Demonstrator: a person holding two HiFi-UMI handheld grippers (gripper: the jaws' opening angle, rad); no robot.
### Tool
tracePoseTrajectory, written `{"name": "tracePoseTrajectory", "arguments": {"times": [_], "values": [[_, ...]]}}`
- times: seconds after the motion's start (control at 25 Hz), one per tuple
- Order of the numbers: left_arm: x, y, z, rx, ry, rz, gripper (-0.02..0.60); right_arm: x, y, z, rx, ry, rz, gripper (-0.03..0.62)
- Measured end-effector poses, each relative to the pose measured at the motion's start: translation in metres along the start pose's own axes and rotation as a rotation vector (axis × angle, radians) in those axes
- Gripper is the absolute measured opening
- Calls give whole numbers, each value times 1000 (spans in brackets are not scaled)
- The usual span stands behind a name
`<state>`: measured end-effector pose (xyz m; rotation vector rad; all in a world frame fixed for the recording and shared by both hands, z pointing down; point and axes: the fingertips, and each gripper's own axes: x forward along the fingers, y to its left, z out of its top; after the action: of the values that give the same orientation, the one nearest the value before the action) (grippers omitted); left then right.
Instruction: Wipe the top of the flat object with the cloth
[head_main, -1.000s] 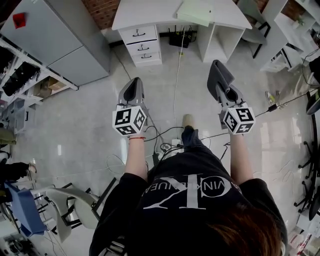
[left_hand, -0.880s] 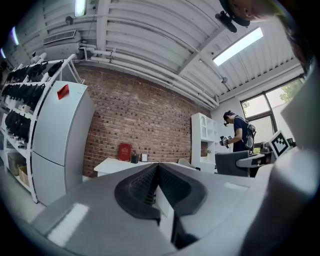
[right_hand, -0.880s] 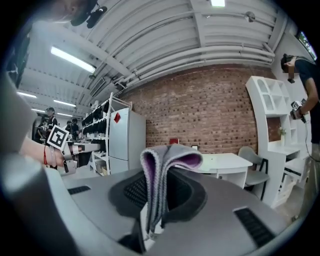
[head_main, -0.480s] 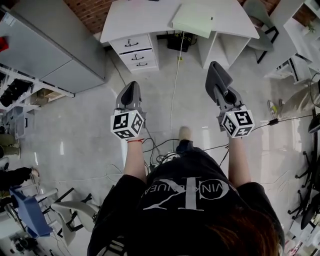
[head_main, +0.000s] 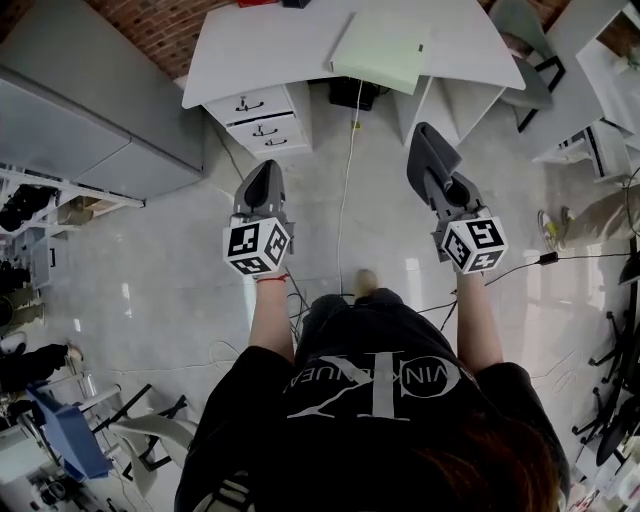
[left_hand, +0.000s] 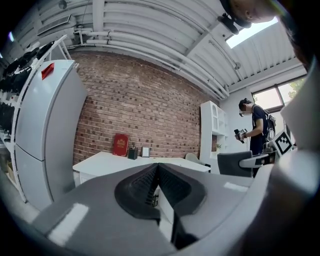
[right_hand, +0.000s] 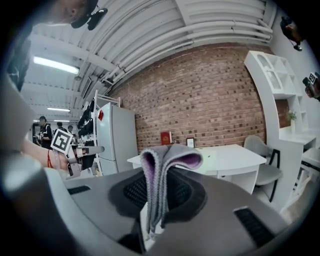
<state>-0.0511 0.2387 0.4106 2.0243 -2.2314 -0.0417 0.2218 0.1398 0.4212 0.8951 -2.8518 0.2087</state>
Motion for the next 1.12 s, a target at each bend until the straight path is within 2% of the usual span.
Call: {"name": "tracePoseTrajectory", "arguments": {"times": [0.28, 0.56, 0.76, 1.12], "values": [[25, 7, 9, 2, -6, 14, 11, 21, -12, 8, 7, -5, 29, 56], [60, 7, 15, 1, -2, -28, 11, 42, -27, 17, 27, -16, 15, 57], [109, 13, 12, 6, 4, -95, 11, 72, -48, 23, 44, -16, -21, 57], [220, 49, 33, 5, 9, -230, 11, 157, -82, 54, 70, -35, -111, 57]]}}
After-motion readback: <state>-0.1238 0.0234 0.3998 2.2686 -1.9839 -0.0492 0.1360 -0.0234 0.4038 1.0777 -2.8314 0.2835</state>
